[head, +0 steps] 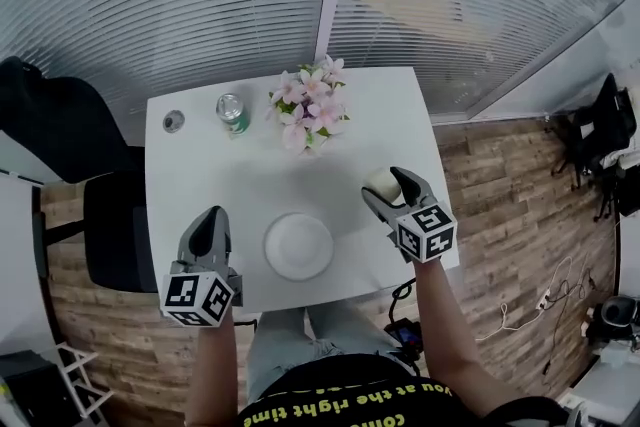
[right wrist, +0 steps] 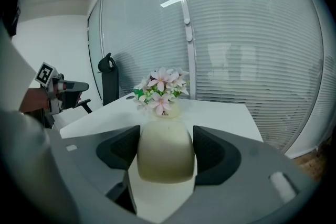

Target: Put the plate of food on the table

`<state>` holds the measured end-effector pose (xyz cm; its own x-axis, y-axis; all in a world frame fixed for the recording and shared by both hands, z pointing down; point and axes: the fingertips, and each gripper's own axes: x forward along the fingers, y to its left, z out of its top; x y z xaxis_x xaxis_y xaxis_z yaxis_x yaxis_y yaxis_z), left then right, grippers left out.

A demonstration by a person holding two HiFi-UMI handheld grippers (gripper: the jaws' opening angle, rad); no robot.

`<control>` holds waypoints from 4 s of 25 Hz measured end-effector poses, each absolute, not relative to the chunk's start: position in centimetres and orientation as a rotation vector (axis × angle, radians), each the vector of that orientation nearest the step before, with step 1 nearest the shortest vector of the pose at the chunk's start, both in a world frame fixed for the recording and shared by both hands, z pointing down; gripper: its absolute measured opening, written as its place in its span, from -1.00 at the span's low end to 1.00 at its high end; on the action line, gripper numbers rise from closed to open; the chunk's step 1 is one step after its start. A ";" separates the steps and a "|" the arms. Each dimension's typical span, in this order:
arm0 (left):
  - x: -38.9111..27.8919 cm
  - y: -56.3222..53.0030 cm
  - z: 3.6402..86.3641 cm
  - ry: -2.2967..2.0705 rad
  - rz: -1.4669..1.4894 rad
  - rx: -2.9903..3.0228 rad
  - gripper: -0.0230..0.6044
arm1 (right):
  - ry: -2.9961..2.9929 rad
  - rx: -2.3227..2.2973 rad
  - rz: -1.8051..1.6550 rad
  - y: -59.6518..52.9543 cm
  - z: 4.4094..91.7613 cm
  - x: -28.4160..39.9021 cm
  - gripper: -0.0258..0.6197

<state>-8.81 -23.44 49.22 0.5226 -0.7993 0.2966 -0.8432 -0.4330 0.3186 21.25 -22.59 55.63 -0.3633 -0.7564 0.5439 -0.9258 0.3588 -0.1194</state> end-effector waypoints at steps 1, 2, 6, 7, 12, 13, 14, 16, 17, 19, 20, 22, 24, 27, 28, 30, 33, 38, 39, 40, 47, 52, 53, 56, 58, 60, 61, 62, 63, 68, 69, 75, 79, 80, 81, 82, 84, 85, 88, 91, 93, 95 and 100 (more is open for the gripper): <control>-8.9 -23.2 49.0 -1.346 0.138 2.343 -0.92 | -2.233 1.470 0.577 -22.4 55.2 21.2 0.09; -9.0 -23.1 48.8 -1.347 0.136 2.346 -0.92 | -2.237 1.470 0.573 -22.2 54.8 21.1 0.08; -9.3 -22.8 47.8 -1.355 0.122 2.363 -0.92 | -2.251 1.466 0.552 -21.6 53.1 20.9 0.09; -9.3 -22.8 47.6 -1.355 0.117 2.368 -0.92 | -2.255 1.463 0.543 -21.5 52.7 20.9 0.08; -9.2 -22.4 46.3 -1.362 0.097 2.397 -0.93 | -2.276 1.471 0.499 -21.5 50.2 20.9 0.09; -9.1 -22.3 46.1 -1.363 0.096 2.403 -0.92 | -2.283 1.474 0.489 -21.7 49.7 20.9 0.09; -9.1 -22.1 45.9 -1.365 0.094 2.407 -0.92 | -2.291 1.474 0.478 -21.8 49.2 20.8 0.09; -9.1 -22.0 45.5 -1.369 0.084 2.414 -0.93 | -2.307 1.472 0.454 -22.0 48.2 20.7 0.09; -9.1 -21.9 45.3 -1.373 0.077 2.415 -0.92 | -2.315 1.470 0.441 -22.2 47.7 20.6 0.09; -9.2 -21.8 44.9 -1.382 0.064 2.415 -0.93 | -2.333 1.468 0.422 -22.3 46.7 20.4 0.09; -9.3 -21.6 44.7 -1.386 0.059 2.415 -0.93 | -2.342 1.467 0.414 -22.3 46.2 20.2 0.08; -9.5 -21.4 44.3 -1.396 0.052 2.415 -0.93 | -2.358 1.465 0.395 -22.2 45.3 19.9 0.09; -9.8 -21.1 43.9 -1.408 0.043 2.415 -0.92 | -2.373 1.466 0.377 -22.1 44.4 19.7 0.09; -10.2 -20.7 43.3 -1.427 0.034 2.411 -0.92 | -2.394 1.478 0.382 -22.0 43.4 19.7 0.08; -10.3 -20.6 43.1 -1.432 0.032 2.411 -0.93 | -2.402 1.484 0.391 -22.0 43.0 19.8 0.08; -10.4 -20.4 42.8 -1.442 0.026 2.414 -0.92 | -2.421 1.493 0.401 -21.9 42.3 19.8 0.09; -10.4 -19.9 42.7 -1.444 0.023 2.412 -0.92 | -2.437 1.494 0.394 -21.4 41.7 19.7 0.08; -10.7 -19.5 42.5 -1.450 0.010 2.410 -0.92 | -2.458 1.486 0.371 -21.0 40.7 19.2 0.08; -10.8 -19.5 42.5 -1.452 0.009 2.410 -0.92 | -2.461 1.483 0.365 -21.0 40.6 19.1 0.09; -10.9 -19.4 42.5 -1.452 0.009 2.409 -0.92 | -2.464 1.480 0.360 -20.9 40.5 19.0 0.09; -11.7 -19.1 42.3 -1.471 0.003 2.401 -0.92 | -2.481 1.463 0.348 -20.8 39.7 18.0 0.09; -12.2 -19.1 42.2 -1.488 0.000 2.391 -0.92 | -2.488 1.441 0.339 -20.9 39.5 17.3 0.08; -12.3 -19.0 42.1 -1.491 -0.001 2.390 -0.93 | -2.488 1.436 0.335 -20.8 39.5 17.1 0.08; -13.0 -18.9 42.1 -1.507 -0.001 2.380 -0.92 | -2.495 1.410 0.327 -21.0 39.5 16.2 0.08; -13.5 -18.8 42.2 -1.519 -0.003 2.370 -0.92 | -2.501 1.388 0.323 -21.2 39.6 15.6 0.09; -14.0 -18.8 42.1 -1.531 -0.005 2.363 -0.93 | -2.509 1.369 0.319 -21.3 39.5 14.9 0.09; -14.2 -18.7 42.2 -1.537 -0.005 2.359 -0.92 | -2.513 1.361 0.316 -21.4 39.5 14.6 0.09; -14.5 -18.7 42.2 -1.544 -0.006 2.354 -0.93 | -2.516 1.352 0.313 -21.4 39.5 14.3 0.09; -14.8 -18.6 42.2 -1.551 -0.006 2.349 -0.92 | -2.519 1.342 0.310 -21.5 39.4 14.0 0.09; -16.1 -18.5 42.3 -1.582 -0.008 2.327 -0.92 | -2.539 1.293 0.306 -21.8 39.4 12.4 0.08; -16.3 -18.5 42.2 -1.586 -0.008 2.325 -0.92 | -2.543 1.284 0.305 -21.8 39.4 12.1 0.09; -17.5 -17.7 42.1 -1.615 -0.008 2.309 -0.93 | -2.572 1.218 0.288 -21.5 39.3 10.0 0.09; -18.1 -17.2 42.1 -1.630 -0.002 2.299 -0.93 | -2.593 1.179 0.281 -21.3 39.3 8.9 0.09; -18.3 -17.1 42.1 -1.634 -0.001 2.296 -0.93 | -2.598 1.169 0.280 -21.2 39.3 8.6 0.09; -18.4 -16.9 42.1 -1.637 -0.001 2.294 -0.93 | -2.604 1.157 0.278 -21.1 39.3 8.3 0.09; -18.5 -16.7 42.1 -1.641 -0.001 2.291 -0.92 | -2.608 1.145 0.277 -20.9 39.3 8.0 0.09; -18.8 -16.3 42.1 -1.648 -0.001 2.286 -0.92 | -2.614 1.121 0.274 -20.6 39.4 7.4 0.09; -19.0 -16.1 42.1 -1.651 0.000 2.283 -0.93 | -2.617 1.111 0.274 -20.4 39.5 7.1 0.09; -19.4 -15.6 42.1 -1.660 0.001 2.272 -0.92 | -2.624 1.086 0.281 -20.0 39.8 6.3 0.09; -19.8 -15.3 42.2 -1.670 0.001 2.260 -0.92 | -2.631 1.065 0.294 -19.7 40.2 5.6 0.09; -20.0 -15.1 42.3 -1.677 0.001 2.254 -0.93 | -2.636 1.049 0.302 -19.5 40.6 5.1 0.09; -20.3 -14.9 42.3 -1.683 0.002 2.249 -0.93 | -2.638 1.028 0.307 -19.2 41.1 4.5 0.09; -20.8 -14.4 42.9 -1.694 0.011 2.226 -0.92 | -2.633 0.979 0.321 -18.7 42.7 3.4 0.09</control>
<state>-20.81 -14.36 42.89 0.2881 -0.9341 0.2107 -0.9368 -0.2294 0.2641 3.38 -18.69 42.73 -0.7172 -0.5942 0.3641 -0.6642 0.7409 -0.0994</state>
